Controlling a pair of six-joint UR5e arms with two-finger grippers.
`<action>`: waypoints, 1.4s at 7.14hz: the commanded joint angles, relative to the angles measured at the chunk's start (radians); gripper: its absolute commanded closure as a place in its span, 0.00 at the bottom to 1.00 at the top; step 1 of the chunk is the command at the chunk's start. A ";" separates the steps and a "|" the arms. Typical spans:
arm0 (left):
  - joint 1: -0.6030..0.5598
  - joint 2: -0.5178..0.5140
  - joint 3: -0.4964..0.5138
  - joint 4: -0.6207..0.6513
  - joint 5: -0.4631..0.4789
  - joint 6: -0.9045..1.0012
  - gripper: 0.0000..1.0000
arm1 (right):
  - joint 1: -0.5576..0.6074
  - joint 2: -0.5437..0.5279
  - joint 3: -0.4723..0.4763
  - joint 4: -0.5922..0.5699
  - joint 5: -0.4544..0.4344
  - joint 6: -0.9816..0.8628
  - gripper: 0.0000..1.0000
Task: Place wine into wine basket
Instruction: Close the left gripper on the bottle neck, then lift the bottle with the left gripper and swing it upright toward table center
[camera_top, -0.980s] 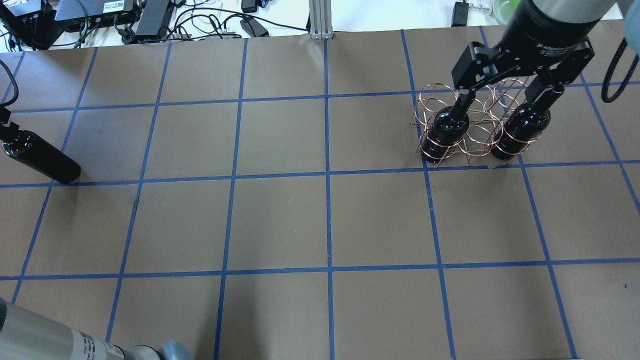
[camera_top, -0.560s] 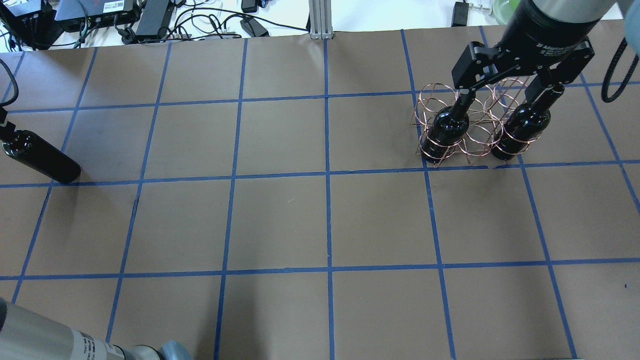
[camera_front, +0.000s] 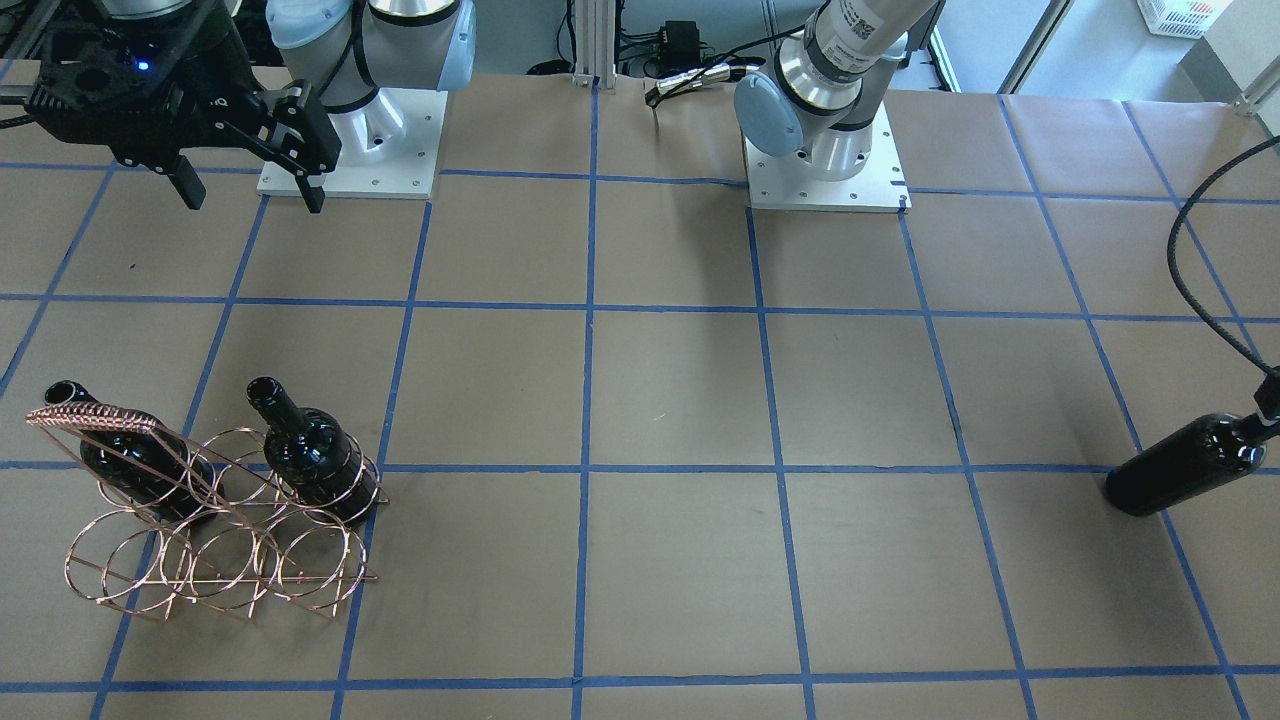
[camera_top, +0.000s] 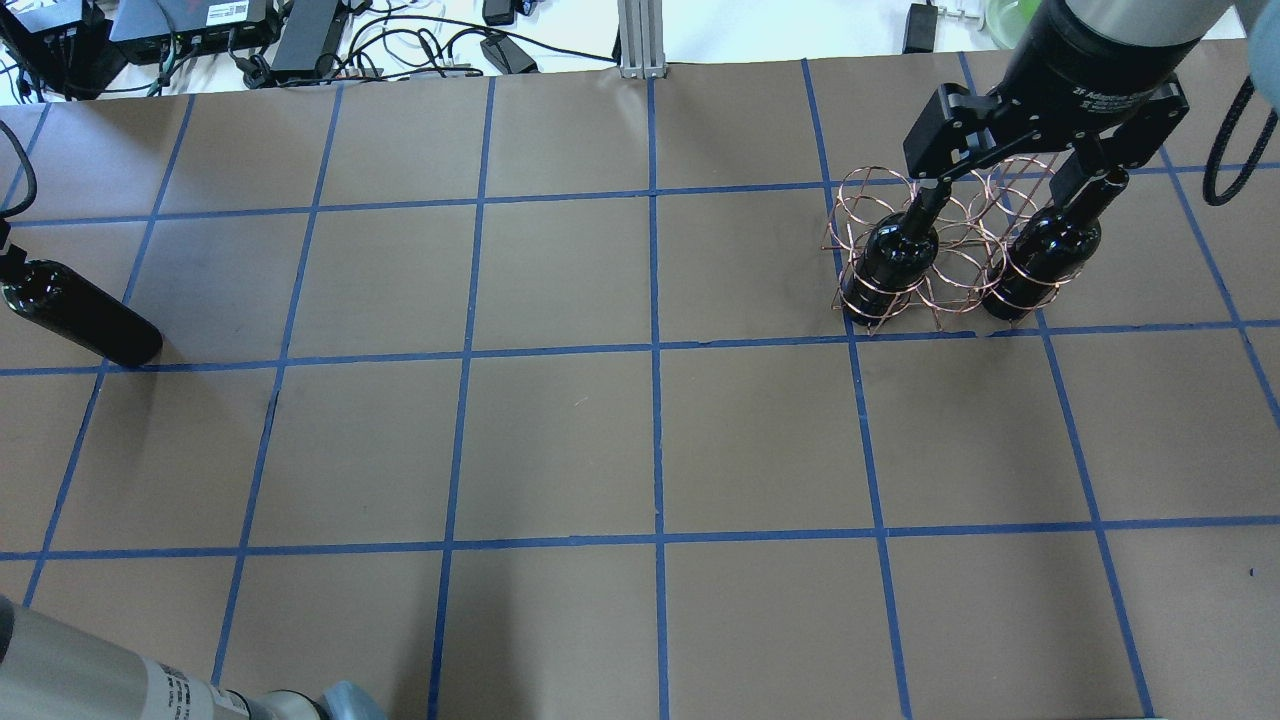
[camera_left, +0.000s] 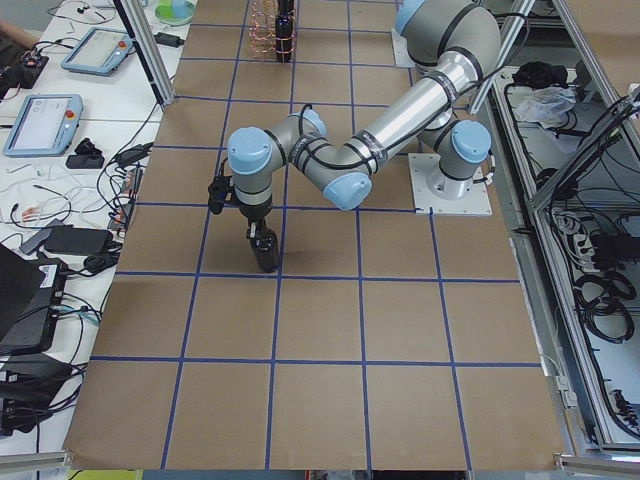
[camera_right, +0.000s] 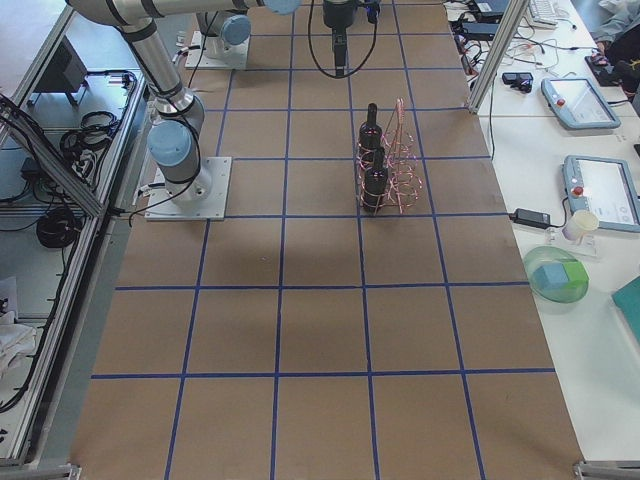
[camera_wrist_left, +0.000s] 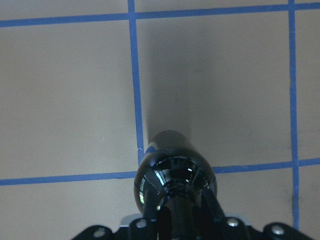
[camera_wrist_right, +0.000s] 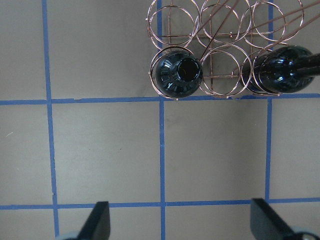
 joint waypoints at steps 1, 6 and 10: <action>-0.094 0.079 0.002 -0.070 0.005 -0.091 1.00 | 0.000 0.000 0.001 -0.001 0.000 0.000 0.00; -0.402 0.212 -0.105 -0.120 -0.026 -0.422 1.00 | 0.000 0.000 0.001 -0.001 0.000 0.000 0.00; -0.672 0.252 -0.192 -0.121 -0.015 -0.685 1.00 | 0.000 0.000 0.001 -0.001 0.000 0.000 0.00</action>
